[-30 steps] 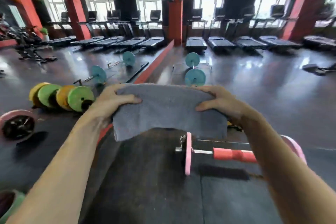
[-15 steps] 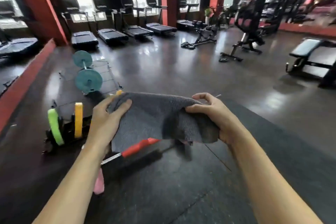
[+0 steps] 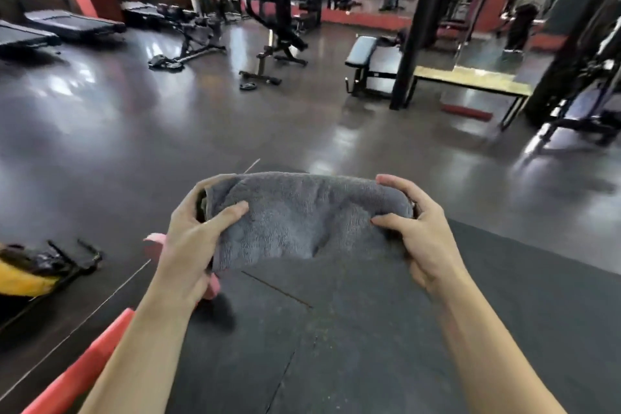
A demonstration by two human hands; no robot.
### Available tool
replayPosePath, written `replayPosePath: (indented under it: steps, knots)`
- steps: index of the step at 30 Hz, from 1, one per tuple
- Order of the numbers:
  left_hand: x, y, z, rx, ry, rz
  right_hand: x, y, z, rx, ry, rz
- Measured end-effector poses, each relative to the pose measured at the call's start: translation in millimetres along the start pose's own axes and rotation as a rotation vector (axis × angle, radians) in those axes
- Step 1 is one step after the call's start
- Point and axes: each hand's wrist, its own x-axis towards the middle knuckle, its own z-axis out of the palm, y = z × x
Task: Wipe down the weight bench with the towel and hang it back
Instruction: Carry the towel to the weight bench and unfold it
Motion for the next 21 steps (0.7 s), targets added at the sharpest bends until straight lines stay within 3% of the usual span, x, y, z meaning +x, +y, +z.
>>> replayPosePath:
  steps: [9,14,21]
  knots:
    - [178,-24,194,0.105,-0.283,0.048,138,-2,-124,-0.093,0.311,-0.008]
    - [224,-66,354,0.107,-0.503,0.027,185,14,-254,-0.072,0.581,-0.002]
    - [249,-117,570,0.132,-0.714,-0.031,236,25,-438,-0.043,0.759,0.034]
